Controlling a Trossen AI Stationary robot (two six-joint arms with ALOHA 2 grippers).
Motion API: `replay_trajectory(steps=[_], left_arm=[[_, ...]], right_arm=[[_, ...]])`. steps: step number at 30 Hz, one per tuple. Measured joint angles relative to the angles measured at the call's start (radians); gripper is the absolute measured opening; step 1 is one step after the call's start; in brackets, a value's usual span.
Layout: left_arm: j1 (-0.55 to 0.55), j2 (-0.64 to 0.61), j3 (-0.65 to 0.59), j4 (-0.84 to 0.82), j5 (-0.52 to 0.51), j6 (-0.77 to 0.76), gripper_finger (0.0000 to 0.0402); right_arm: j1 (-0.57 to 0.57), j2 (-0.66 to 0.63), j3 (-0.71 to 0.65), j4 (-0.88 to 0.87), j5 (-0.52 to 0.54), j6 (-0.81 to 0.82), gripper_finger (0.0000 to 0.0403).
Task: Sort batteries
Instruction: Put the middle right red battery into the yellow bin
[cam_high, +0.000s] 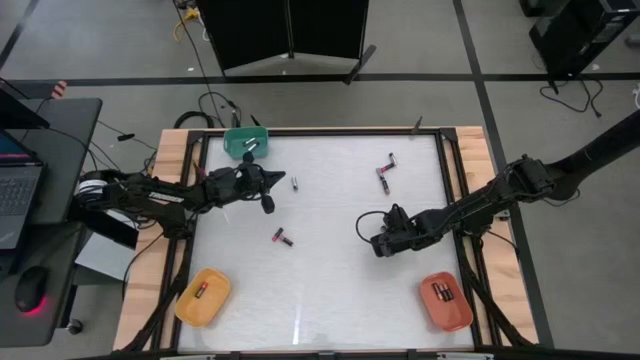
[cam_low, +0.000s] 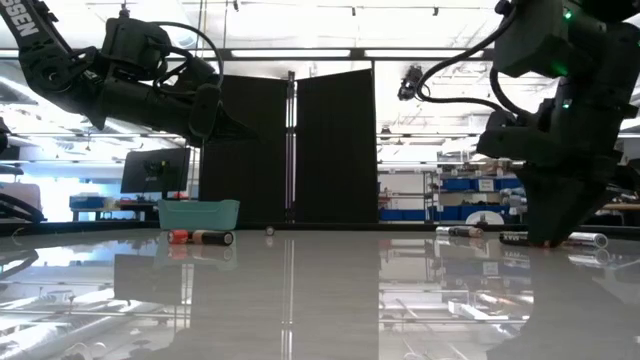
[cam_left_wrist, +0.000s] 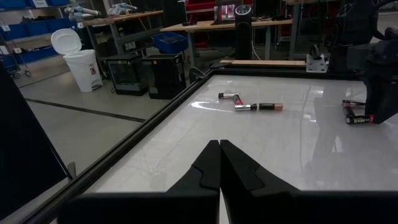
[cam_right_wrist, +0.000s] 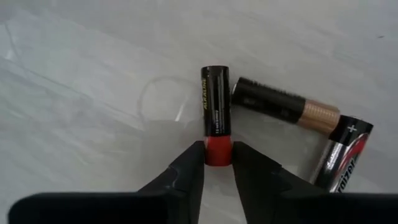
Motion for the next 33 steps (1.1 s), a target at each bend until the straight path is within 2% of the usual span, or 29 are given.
replay_trajectory(steps=[7, 14, 18, 21, 25, 28, 33], left_arm=[[0.000, 0.000, 0.000, -0.001, 0.000, -0.001, 0.0008], [0.000, 0.000, 0.000, -0.002, 0.001, -0.032, 0.0008], [0.000, 0.000, 0.000, 0.008, 0.064, -0.080, 0.0008], [-0.001, 0.000, -0.004, 0.048, 0.114, -0.107, 0.0008], [-0.001, 0.000, -0.033, 0.191, 0.209, -0.162, 0.0008], [-0.002, 0.000, -0.051, 0.286, 0.277, -0.211, 0.0008], [-0.002, 0.000, -0.051, 0.329, 0.330, -0.263, 0.0008]], right_arm=[[0.009, 0.000, 0.000, 0.004, 0.000, -0.038, 0.0060], [0.060, 0.007, 0.036, 0.028, -0.044, -0.082, 0.0059], [0.086, 0.006, 0.091, 0.090, -0.028, -0.179, 0.0059], [0.086, 0.006, 0.092, 0.214, 0.053, -0.295, 0.0059], [0.067, 0.006, 0.077, 0.420, 0.141, -0.492, 0.0059], [0.037, 0.006, 0.056, 0.593, 0.159, -0.639, 0.0059], [-0.027, 0.005, 0.029, 0.843, 0.152, -0.877, 0.0059]])
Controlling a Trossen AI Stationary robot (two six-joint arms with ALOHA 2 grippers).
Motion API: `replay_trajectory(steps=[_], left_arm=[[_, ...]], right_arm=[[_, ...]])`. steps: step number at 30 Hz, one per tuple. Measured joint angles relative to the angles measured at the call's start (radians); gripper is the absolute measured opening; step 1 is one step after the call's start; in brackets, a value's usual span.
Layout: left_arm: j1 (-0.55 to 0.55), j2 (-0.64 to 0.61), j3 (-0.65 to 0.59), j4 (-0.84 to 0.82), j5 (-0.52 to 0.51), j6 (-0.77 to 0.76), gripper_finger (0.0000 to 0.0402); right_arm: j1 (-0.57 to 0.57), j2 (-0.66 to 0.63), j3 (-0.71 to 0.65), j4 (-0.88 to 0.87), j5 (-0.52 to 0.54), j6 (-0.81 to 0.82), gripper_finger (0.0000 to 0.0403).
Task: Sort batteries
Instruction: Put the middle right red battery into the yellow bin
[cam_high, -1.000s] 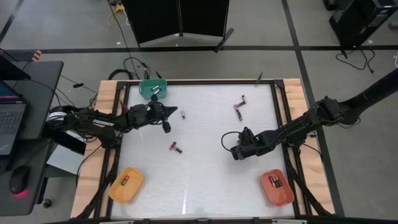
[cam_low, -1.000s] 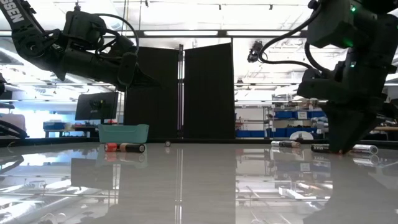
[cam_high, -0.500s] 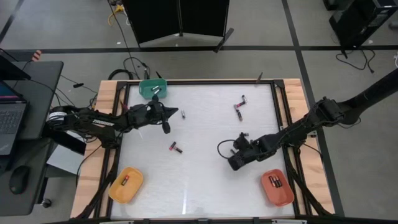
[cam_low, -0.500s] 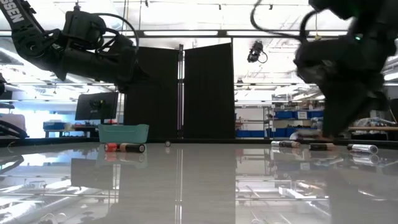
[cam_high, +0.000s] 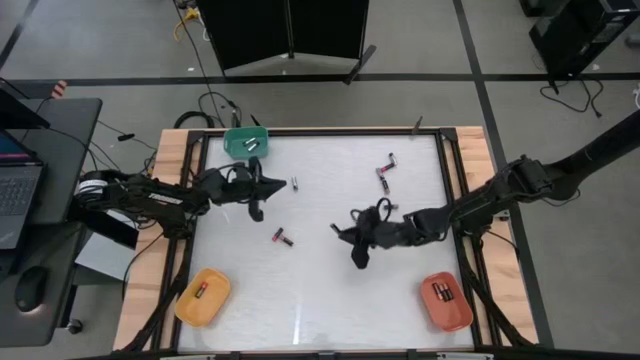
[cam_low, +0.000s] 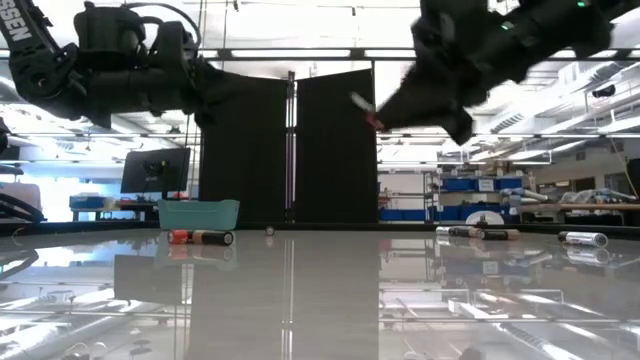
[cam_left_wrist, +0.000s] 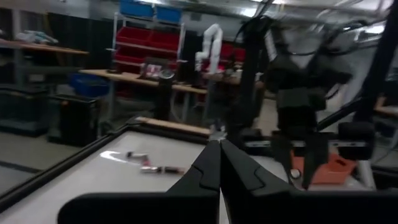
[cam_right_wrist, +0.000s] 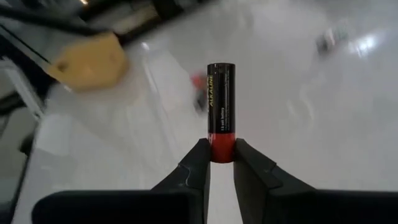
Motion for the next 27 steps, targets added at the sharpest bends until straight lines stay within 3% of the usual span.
replay_trajectory(steps=[6, 13, 20, 27], left_arm=[[-0.054, 0.001, 0.049, 0.005, 0.019, -0.016, 0.0029], [-0.158, 0.065, 0.162, -0.017, 0.018, 0.050, 0.0098], [-0.242, 0.237, 0.269, 0.048, 0.002, 0.129, 0.0162], [-0.280, 0.337, 0.319, 0.121, 0.004, 0.159, 0.0187]], right_arm=[[-0.062, 0.000, -0.002, 0.198, -0.030, -0.241, 0.0059], [-0.080, -0.001, -0.002, 0.307, -0.082, -0.411, 0.0059], [-0.070, -0.001, -0.002, 0.385, -0.082, -0.516, 0.0059], [-0.060, -0.002, -0.002, 0.432, -0.082, -0.568, 0.0059]])
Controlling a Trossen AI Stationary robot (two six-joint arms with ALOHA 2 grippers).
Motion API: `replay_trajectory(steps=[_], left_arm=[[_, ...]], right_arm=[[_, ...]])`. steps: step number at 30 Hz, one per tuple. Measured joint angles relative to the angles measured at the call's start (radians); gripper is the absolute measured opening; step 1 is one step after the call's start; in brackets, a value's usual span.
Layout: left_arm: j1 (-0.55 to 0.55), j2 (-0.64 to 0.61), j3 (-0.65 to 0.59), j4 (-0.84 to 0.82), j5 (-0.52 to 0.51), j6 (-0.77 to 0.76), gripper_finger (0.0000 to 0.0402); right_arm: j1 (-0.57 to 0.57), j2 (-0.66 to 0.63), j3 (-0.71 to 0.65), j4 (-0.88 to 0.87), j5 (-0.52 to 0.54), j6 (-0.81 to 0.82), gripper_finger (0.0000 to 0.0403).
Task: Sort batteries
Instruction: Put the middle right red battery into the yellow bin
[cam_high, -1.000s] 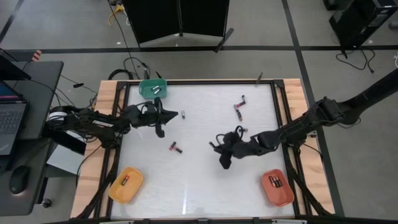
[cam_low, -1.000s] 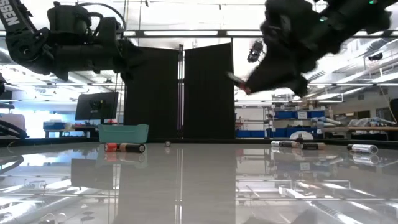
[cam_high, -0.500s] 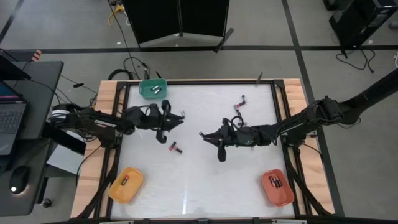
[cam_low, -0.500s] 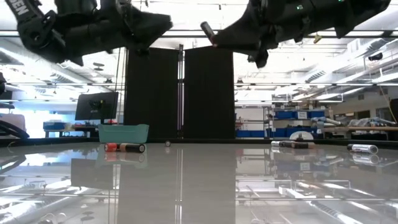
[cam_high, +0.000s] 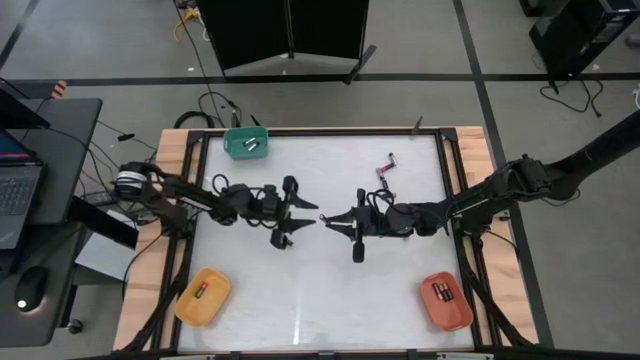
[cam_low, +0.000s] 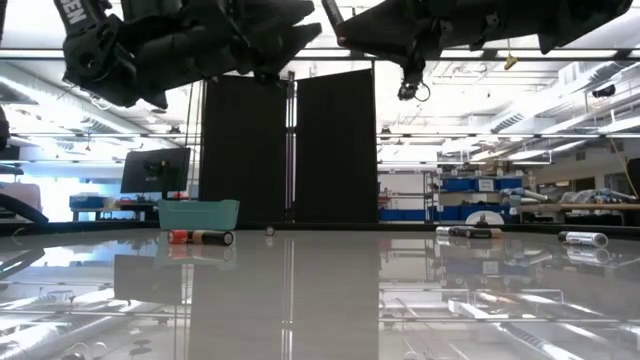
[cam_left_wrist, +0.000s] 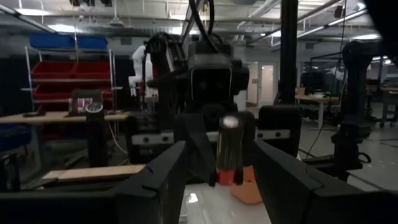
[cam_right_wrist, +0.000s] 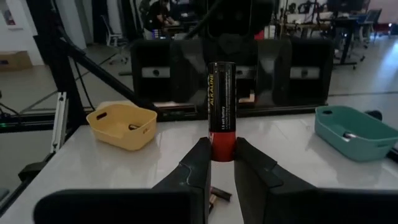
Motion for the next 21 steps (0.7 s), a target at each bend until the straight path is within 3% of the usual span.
replay_trajectory(steps=[3, 10, 21], left_arm=[[-0.001, 0.029, 0.036, -0.007, 0.001, -0.022, 0.0188], [-0.002, 0.083, 0.123, -0.041, 0.108, -0.035, 0.0188], [-0.003, 0.084, 0.126, -0.031, 0.138, -0.028, 0.0166]], right_arm=[[0.000, 0.000, 0.000, 0.000, 0.000, -0.008, 0.0059], [0.000, 0.000, 0.000, -0.001, 0.000, -0.010, 0.0059], [0.001, 0.000, 0.000, -0.001, 0.005, -0.015, 0.0059]])
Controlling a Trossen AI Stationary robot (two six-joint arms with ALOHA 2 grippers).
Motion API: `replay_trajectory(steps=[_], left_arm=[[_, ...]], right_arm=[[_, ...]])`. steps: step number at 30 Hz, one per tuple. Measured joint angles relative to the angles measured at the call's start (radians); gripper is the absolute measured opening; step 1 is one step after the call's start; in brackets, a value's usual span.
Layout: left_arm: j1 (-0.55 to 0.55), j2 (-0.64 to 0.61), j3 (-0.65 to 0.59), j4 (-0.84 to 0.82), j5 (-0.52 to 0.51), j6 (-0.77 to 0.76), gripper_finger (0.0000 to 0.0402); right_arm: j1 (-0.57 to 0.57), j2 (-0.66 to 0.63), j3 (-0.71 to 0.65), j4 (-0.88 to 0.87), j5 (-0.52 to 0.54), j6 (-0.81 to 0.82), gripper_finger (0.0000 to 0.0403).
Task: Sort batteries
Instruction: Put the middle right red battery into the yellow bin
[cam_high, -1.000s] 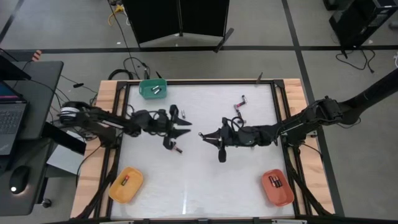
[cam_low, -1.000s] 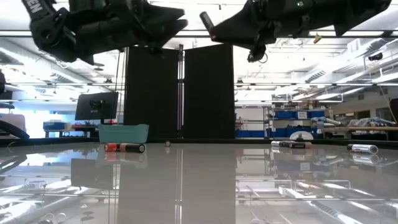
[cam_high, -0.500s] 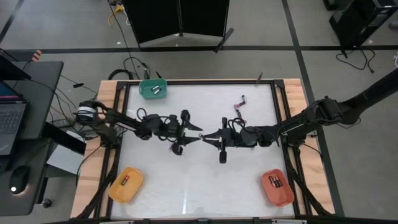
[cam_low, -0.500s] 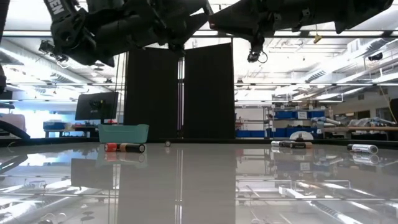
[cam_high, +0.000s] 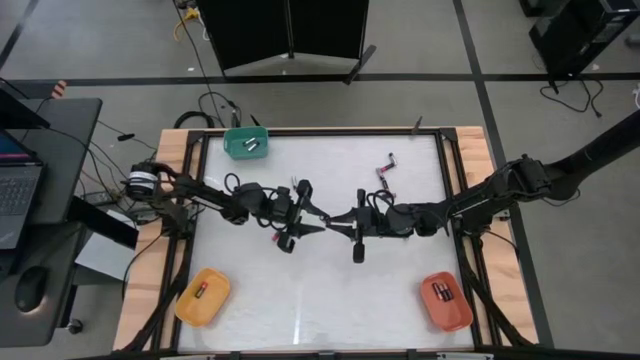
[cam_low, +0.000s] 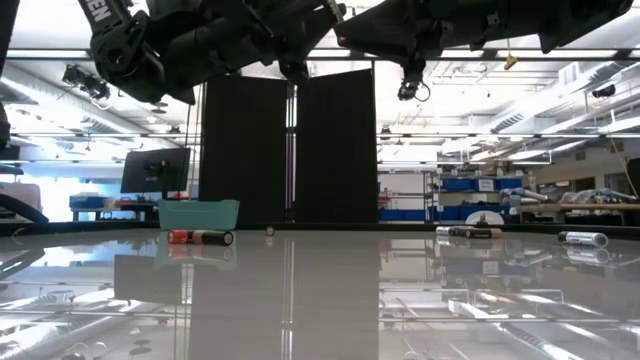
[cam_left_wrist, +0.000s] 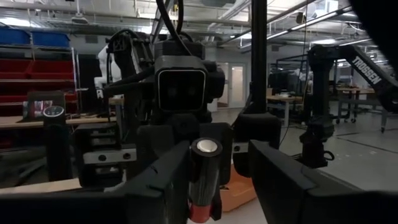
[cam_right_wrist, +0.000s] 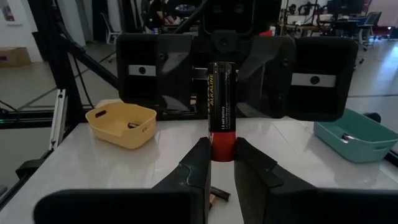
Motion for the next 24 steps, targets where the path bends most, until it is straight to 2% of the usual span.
replay_trajectory(steps=[8, 13, 20, 24], left_arm=[[-0.004, 0.000, 0.000, 0.001, -0.017, 0.002, 0.0109], [-0.002, 0.000, 0.000, 0.004, -0.024, 0.012, 0.0056], [-0.002, -0.012, 0.000, 0.016, -0.041, 0.055, 0.0054], [-0.003, -0.063, 0.000, -0.016, -0.023, 0.057, 0.0054]], right_arm=[[0.001, 0.000, 0.000, 0.000, -0.001, -0.001, 0.0059], [0.000, 0.000, 0.000, -0.002, -0.001, 0.001, 0.0067], [-0.007, -0.001, 0.001, 0.000, 0.010, 0.000, 0.0109], [-0.008, -0.001, 0.000, -0.007, 0.102, 0.000, 0.0129]])
